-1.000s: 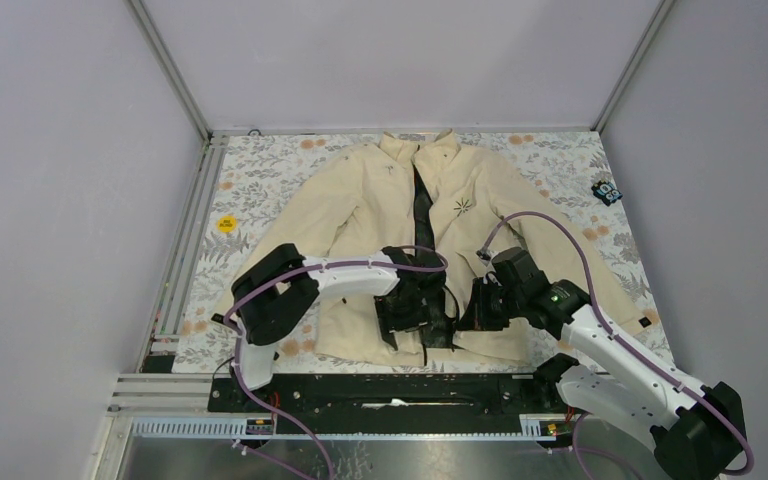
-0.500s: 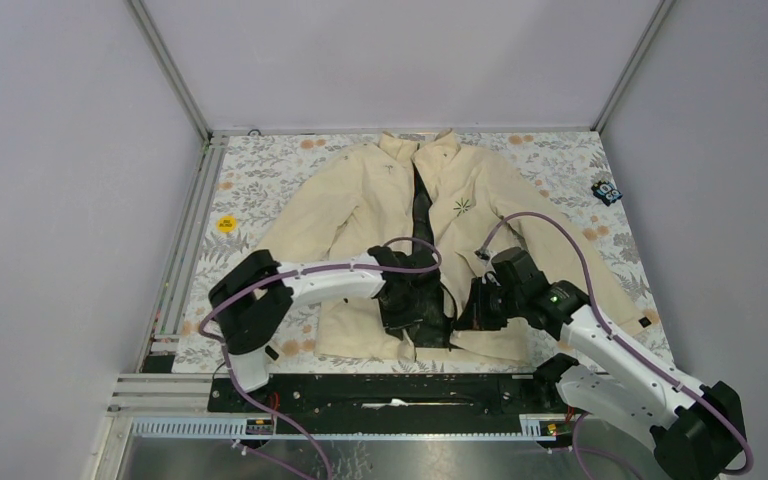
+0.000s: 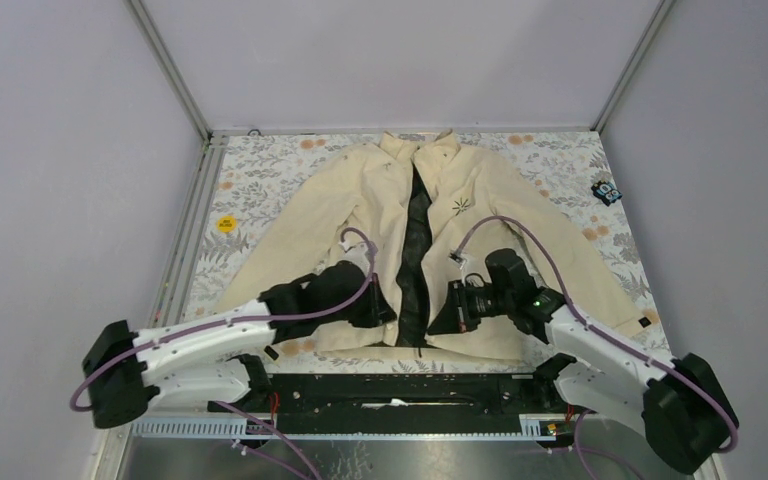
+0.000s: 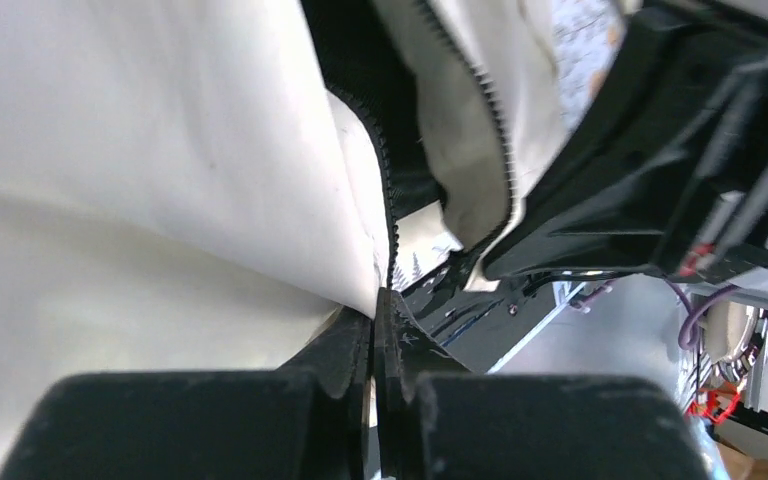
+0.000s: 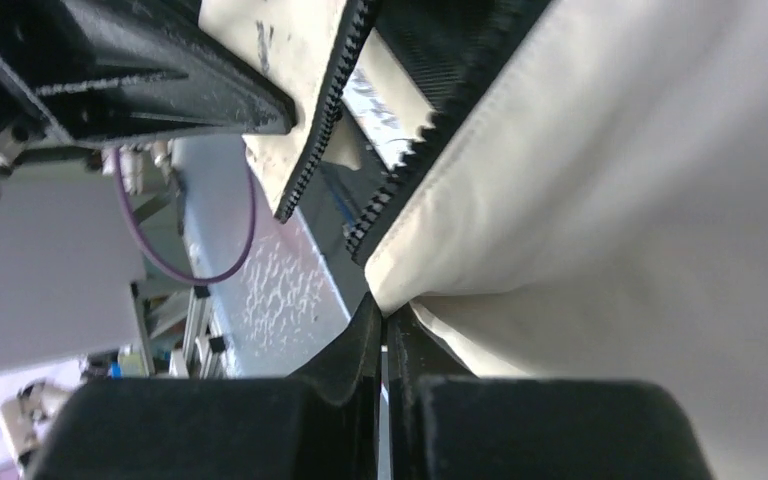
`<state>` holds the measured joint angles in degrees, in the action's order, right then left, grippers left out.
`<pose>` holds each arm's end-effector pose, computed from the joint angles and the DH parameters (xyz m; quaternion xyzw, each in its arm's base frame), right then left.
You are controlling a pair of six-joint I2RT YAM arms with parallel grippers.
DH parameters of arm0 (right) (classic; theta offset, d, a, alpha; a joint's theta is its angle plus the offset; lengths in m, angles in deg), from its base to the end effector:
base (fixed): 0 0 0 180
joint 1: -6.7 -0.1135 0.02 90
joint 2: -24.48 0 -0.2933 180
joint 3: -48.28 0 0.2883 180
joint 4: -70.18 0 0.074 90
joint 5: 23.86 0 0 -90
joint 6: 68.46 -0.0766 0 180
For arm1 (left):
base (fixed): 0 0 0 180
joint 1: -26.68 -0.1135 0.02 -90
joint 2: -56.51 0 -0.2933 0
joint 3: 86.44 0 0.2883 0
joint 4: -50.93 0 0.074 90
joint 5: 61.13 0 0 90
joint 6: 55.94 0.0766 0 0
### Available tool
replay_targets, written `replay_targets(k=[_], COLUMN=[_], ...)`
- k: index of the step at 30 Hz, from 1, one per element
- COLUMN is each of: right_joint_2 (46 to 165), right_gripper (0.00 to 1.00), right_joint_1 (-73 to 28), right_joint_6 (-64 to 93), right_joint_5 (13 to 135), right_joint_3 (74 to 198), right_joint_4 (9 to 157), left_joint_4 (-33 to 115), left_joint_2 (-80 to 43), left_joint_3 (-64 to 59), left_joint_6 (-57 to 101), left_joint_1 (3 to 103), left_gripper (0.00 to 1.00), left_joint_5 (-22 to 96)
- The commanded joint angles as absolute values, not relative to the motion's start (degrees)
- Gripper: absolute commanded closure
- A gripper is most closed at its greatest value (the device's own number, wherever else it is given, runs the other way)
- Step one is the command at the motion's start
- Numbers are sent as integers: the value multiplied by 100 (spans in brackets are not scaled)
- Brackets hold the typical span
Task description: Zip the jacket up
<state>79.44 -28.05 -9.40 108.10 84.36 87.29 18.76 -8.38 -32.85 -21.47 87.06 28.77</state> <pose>0.1601 0.1734 0.1834 -0.1901 0.8260 0.4980 0.1832 0.1422 -0.2499 0.2190 0.0385 0.9179 -0.3344 0.2103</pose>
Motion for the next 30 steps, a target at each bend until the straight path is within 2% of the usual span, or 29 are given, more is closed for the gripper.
replay_targets(k=[1,4,7,13,24,30], right_joint_2=[8422,8604,8695,8107,7804,7772], right_gripper=[100,100,100,100,100,100], right_joint_1=[-2784,-2782,-2781,-2789,-2800,-2798], right_joint_6=[-893,-866,-840,-1140,-1028,-758], right_joint_5=[12350,12532,12682,12724,12612,12367], right_joint_3=[8253,8155,8125,7465,7264,7289], right_joint_4=[6622,6073,5871,4466,3974,4164], left_joint_4=[3706,4498,4574,5162,6501,6674], left_joint_2=[43,288,285,467,365,269], left_joint_3=[-3990,-4300,-4222,-4404,-4858,-4883], left_joint_6=[-1119,-665,-232,242,-110,-290], left_joint_1=[8688,8689,8689,8686,8680,8682], left_gripper=[100,100,100,100,100,100], left_joint_5=[2408,2574,2579,2465,2772,3040])
